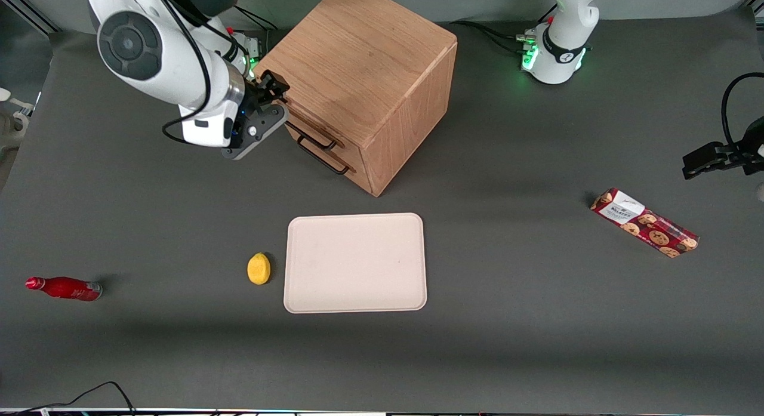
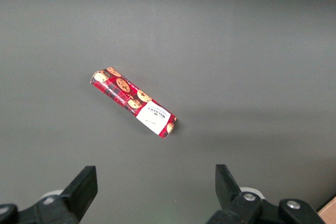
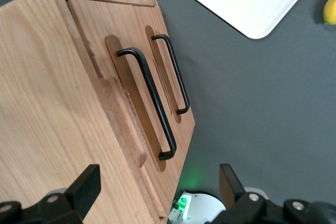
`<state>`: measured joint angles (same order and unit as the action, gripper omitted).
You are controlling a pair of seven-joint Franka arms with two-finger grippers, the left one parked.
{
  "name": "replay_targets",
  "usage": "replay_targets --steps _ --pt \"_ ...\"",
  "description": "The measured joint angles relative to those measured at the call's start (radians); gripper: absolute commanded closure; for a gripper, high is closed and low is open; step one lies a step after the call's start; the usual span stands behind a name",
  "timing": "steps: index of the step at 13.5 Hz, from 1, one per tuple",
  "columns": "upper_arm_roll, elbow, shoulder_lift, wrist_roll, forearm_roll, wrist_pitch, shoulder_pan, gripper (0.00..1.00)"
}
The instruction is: Open upper drawer
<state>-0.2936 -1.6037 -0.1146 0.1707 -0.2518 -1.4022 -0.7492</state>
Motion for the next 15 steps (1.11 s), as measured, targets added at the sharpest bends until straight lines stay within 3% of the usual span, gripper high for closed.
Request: replay_targets --steps 9,12,15 --pt "0.001 -0.116 -0.082 0.076 -0.022 -0.174 0.015 0.0" --pt "0.002 -0.169 -0.085 0.116 -0.097 -0.196 0.014 0.0" --pt "0.002 -0.193 -0.09 0.135 -0.11 -0.206 0.014 0.0"
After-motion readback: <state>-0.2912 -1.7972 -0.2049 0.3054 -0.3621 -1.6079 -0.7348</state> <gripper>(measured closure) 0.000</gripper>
